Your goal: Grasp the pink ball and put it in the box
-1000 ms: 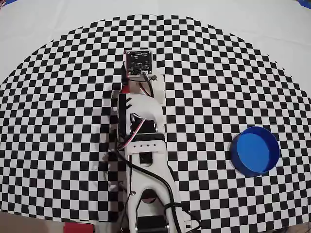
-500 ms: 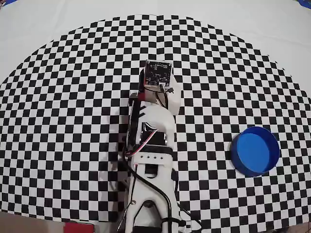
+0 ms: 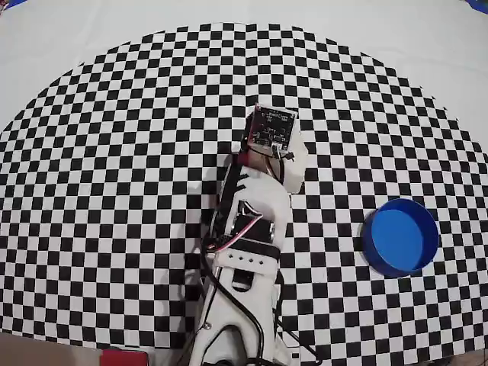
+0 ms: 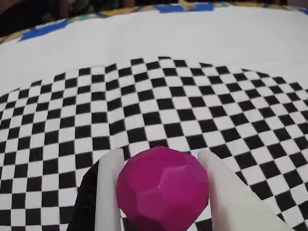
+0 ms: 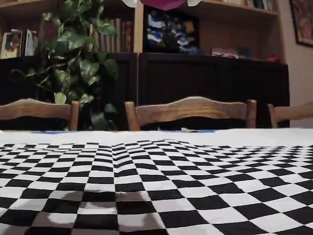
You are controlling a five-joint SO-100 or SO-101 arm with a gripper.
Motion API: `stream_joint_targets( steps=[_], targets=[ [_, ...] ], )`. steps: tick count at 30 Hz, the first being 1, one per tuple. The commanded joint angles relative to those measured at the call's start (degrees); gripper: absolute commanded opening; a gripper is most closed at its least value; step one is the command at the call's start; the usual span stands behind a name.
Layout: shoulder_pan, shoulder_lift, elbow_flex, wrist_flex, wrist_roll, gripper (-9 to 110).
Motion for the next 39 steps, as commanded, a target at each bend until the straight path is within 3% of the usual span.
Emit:
stream_joint_targets(
  steps=[1,39],
  targets=[
    [1.9,2.8,0.7,-0.1,0.4,0],
    [24.3,7.0,3.7,0.0,0.4,0]
  ],
)
